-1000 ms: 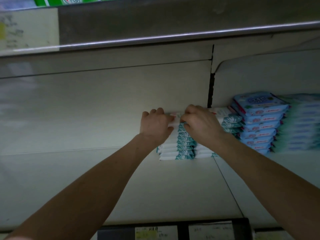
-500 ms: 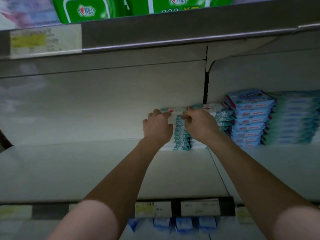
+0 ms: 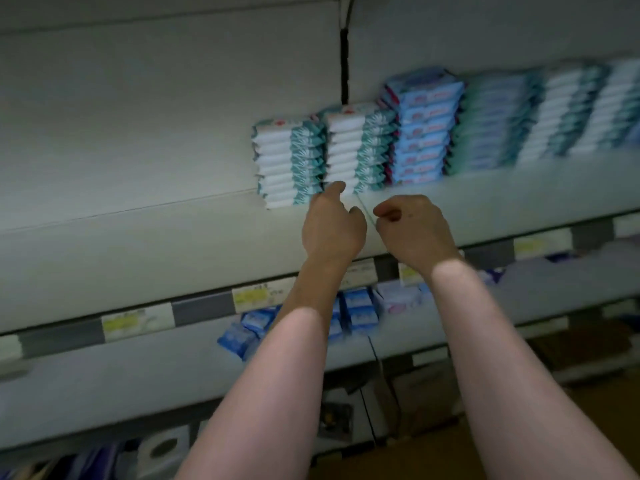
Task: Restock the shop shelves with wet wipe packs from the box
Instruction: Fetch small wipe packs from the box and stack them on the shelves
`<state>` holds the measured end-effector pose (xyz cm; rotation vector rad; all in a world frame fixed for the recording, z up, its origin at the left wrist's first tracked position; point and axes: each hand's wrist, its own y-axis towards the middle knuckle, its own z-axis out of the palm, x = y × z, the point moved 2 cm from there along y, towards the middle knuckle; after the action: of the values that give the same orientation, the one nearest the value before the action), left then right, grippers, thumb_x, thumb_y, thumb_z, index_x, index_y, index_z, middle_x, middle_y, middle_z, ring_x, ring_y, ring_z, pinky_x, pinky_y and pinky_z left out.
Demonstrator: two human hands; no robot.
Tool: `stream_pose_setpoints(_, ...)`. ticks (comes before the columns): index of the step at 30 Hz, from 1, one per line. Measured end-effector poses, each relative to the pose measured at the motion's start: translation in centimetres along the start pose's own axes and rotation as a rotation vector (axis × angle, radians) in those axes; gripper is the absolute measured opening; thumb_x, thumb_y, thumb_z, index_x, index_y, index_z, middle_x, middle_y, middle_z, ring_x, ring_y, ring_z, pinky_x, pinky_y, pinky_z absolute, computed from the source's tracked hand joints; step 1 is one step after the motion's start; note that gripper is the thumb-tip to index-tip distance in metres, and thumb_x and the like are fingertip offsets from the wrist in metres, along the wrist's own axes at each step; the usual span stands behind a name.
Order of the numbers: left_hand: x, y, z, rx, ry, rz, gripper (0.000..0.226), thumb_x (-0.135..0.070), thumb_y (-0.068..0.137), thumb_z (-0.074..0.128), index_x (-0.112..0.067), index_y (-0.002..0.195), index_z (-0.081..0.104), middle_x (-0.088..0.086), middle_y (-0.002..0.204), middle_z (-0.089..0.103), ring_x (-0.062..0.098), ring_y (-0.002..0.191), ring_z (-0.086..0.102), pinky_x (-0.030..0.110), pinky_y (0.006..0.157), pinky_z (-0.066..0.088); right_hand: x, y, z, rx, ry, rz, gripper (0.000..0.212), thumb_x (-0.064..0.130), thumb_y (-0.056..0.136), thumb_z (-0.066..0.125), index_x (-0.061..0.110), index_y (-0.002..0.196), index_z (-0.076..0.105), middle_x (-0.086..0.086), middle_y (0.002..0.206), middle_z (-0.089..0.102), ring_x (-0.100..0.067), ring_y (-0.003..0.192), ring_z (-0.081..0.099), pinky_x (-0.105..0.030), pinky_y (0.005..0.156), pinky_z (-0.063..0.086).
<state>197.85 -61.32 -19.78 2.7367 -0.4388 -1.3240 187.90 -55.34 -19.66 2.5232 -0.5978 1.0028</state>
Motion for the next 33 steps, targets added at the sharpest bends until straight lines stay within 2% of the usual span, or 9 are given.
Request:
stream_pose_setpoints(2,-0.6,-1.4,1.0,0.068,-0.018,0.028,0.049,-0.017,0.096,0.051,-0.022,0.144,0.041,0.009,0.137,0.050,0.017,0.098,0.056,0.023,0.074,0.038,-0.9,-1.6,-0.8,-0.023,-0.014,0.075,0.028,0.014,0.092,0.054,0.017,0.117,0.067,-0.003,0.123,0.064,-0.022,0.112,0.058,-0.034,0.098,0.046)
stream_pose_setpoints(5,-1.4,-3.3,2.0,0.177,-0.045,0.084,0.047,-0.018,0.095,0.052,-0.022,0.141,0.045,0.009,0.131,0.055,0.019,0.100,0.059,0.023,0.076,0.039,-2.1,-4.2,-1.5,-0.046,-0.053,0.193,0.029,0.015,0.092,0.054,0.015,0.118,0.067,-0.006,0.123,0.064,-0.025,0.114,0.058,-0.035,0.097,0.047)
stream_pose_setpoints(10,-0.4,-7.5,3.4,0.393,-0.058,0.135,0.039,-0.018,0.092,0.054,-0.021,0.131,0.055,0.006,0.130,0.055,0.023,0.115,0.056,0.034,0.098,0.045,-3.8,-10.6,-1.2,-0.199,-0.087,0.400,0.022,0.015,0.088,0.057,0.019,0.104,0.073,-0.013,0.108,0.069,-0.031,0.104,0.062,-0.036,0.088,0.050)
stream_pose_setpoints(15,2.6,-12.4,4.6,0.609,0.024,0.109,0.035,-0.021,0.095,0.053,-0.026,0.129,0.054,-0.001,0.132,0.055,0.020,0.117,0.055,0.028,0.093,0.045,-4.5,-17.8,0.9,-0.248,-0.107,0.606,0.019,0.020,0.089,0.056,0.017,0.101,0.071,-0.010,0.108,0.067,-0.031,0.104,0.060,-0.042,0.088,0.051)
stream_pose_setpoints(19,5.1,-17.3,4.6,0.728,0.000,0.200,0.033,-0.019,0.093,0.055,-0.022,0.126,0.056,0.002,0.117,0.059,0.022,0.109,0.058,0.039,0.095,0.050,-5.4,-23.6,2.5,-0.294,-0.074,0.734,0.021,0.023,0.093,0.056,0.021,0.108,0.070,-0.004,0.112,0.068,-0.024,0.104,0.061,-0.034,0.085,0.051)
stream_pose_setpoints(20,5.4,-18.5,4.7,0.751,0.002,0.222,0.034,-0.019,0.094,0.055,-0.021,0.128,0.056,0.002,0.119,0.060,0.021,0.109,0.058,0.039,0.095,0.050,-5.7,-24.9,2.8,-0.304,-0.067,0.767,0.021,0.023,0.093,0.057,0.022,0.109,0.070,-0.003,0.111,0.068,-0.022,0.103,0.061,-0.032,0.082,0.050)
stream_pose_setpoints(23,6.0,-21.2,5.1,0.802,0.049,0.294,0.038,-0.021,0.094,0.055,-0.022,0.132,0.055,0.001,0.128,0.059,0.020,0.117,0.055,0.031,0.092,0.046,-6.6,-28.6,3.5,-0.340,-0.064,0.853,0.020,0.024,0.093,0.058,0.022,0.109,0.070,-0.001,0.107,0.067,-0.018,0.094,0.060,-0.026,0.072,0.044)
stream_pose_setpoints(26,6.3,-24.3,5.8,0.879,0.070,0.336,0.038,-0.021,0.094,0.056,-0.023,0.133,0.054,-0.001,0.128,0.060,0.018,0.115,0.057,0.031,0.091,0.048,-7.5,-32.1,3.6,-0.387,-0.071,0.935,0.019,0.025,0.093,0.058,0.022,0.109,0.069,0.000,0.106,0.067,-0.014,0.088,0.056,-0.024,0.067,0.040)
stream_pose_setpoints(33,6.8,-32.5,7.4,1.057,0.129,0.383,0.037,-0.020,0.094,0.059,-0.023,0.131,0.056,0.000,0.127,0.060,0.018,0.114,0.058,0.038,0.094,0.052,-10.1,-40.9,3.6,-0.452,-0.007,1.106,0.013,0.023,0.090,0.060,0.023,0.097,0.071,0.000,0.098,0.068,-0.018,0.090,0.061,-0.025,0.072,0.045)
